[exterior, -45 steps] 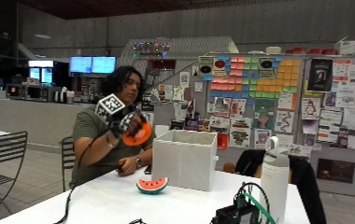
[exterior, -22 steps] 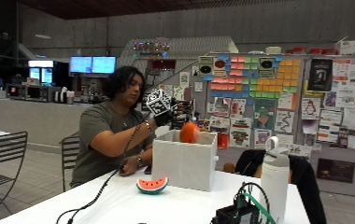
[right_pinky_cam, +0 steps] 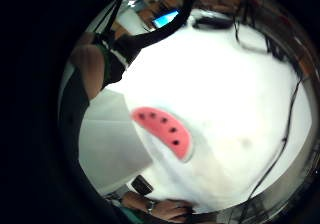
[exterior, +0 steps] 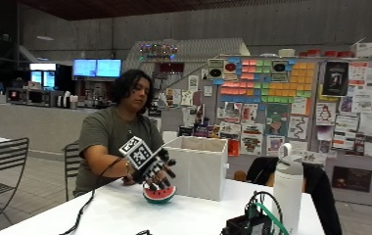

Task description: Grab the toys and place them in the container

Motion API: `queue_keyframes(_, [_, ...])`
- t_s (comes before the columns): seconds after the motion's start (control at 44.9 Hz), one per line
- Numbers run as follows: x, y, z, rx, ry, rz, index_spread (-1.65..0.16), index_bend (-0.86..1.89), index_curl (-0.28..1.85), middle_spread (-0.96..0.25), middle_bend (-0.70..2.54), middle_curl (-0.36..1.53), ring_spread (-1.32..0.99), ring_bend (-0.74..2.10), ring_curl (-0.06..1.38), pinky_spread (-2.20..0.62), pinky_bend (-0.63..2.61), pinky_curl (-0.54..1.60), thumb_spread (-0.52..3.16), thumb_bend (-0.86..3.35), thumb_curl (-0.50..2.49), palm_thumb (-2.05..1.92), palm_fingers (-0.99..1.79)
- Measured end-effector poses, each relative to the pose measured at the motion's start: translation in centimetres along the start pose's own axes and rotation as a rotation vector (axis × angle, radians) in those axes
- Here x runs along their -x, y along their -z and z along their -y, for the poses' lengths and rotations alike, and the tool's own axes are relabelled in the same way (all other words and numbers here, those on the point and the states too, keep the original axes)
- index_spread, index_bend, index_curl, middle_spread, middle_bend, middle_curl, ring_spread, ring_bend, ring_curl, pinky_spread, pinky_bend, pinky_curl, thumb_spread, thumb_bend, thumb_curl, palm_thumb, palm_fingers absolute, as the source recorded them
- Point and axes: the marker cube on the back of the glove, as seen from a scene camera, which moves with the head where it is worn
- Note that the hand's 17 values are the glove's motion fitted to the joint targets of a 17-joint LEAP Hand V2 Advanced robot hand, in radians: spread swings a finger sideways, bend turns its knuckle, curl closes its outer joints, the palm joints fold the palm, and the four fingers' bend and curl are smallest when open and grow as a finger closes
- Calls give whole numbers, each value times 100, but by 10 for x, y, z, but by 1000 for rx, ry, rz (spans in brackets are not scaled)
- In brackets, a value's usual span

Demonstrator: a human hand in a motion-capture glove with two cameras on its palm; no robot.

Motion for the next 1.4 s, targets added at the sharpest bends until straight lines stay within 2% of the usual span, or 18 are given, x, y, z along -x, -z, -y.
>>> queue_keyframes(0.089, [-25, -34, -22, 183, 42, -151, -35, 24, 43, -19, 49, 53, -32, 83, 41, -14, 78, 32, 120, -5, 33, -5, 46])
queue_keyframes(0.178, [-42, -58, -31, 203, 79, -344, -33, 16, 42, -19, 48, 54, -33, 85, 42, -14, 82, 34, 120, -4, 32, -4, 37])
queue_keyframes(0.289, [-48, -70, -33, 37, 241, -486, -32, 11, 38, -21, 54, 55, -37, 90, 43, -21, 86, 34, 121, -3, 31, -3, 47])
queue_keyframes(0.423, [-41, -60, -45, -175, 430, -522, -32, 20, 38, -28, 65, 57, -40, 97, 42, -34, 90, 34, 132, 1, 31, 2, 97])
queue_keyframes(0.49, [-41, -42, -48, -238, 438, -473, -32, 17, 39, -30, 67, 58, -40, 99, 43, -38, 88, 34, 135, 2, 31, 4, 109])
queue_keyframes(0.623, [-30, 16, -47, -286, 388, -216, -32, 15, 41, -33, 83, 65, -37, 120, 50, -43, 88, 37, 137, 0, 30, 3, 132])
queue_keyframes(0.713, [14, 70, -75, -298, 440, -30, -33, 17, 42, -34, 100, 72, -36, 130, 54, -43, 94, 40, 141, -2, 28, -3, 137])
queue_keyframes(0.802, [85, 118, -113, -272, 572, 139, -33, 20, 44, -34, 110, 76, -35, 137, 56, -44, 98, 43, 147, -2, 25, -5, 133])
queue_keyframes(0.913, [170, 147, -134, -247, 754, 184, -34, 23, 48, -34, 115, 80, -33, 141, 58, -44, 102, 45, 151, -2, 23, -5, 129])
queue_keyframes(1.069, [258, 124, -126, -113, 829, 191, -35, 28, 54, -34, 120, 83, -32, 145, 59, -44, 104, 47, 153, -2, 21, -5, 124])
queue_keyframes(1.18, [283, 94, -106, -136, 989, 54, -36, 30, 58, -33, 121, 84, -32, 147, 58, -44, 105, 47, 151, -3, 20, -5, 122])
queue_keyframes(1.247, [300, 82, -97, -134, 878, 66, -36, 31, 60, -33, 120, 84, -31, 147, 58, -44, 105, 47, 150, -3, 20, -5, 119])
queue_keyframes(1.291, [308, 76, -95, -136, 860, 75, -36, 30, 61, -33, 117, 83, -31, 145, 57, -44, 103, 46, 148, -3, 20, -4, 114])
queue_keyframes(1.358, [312, 66, -91, -159, 955, 30, -36, 28, 63, -33, 114, 82, -31, 142, 56, -45, 102, 46, 146, -2, 20, -3, 113])
queue_keyframes(1.403, [309, 59, -87, -188, 1082, -36, -36, 27, 64, -33, 113, 82, -31, 142, 55, -45, 101, 45, 145, -2, 20, -3, 114])
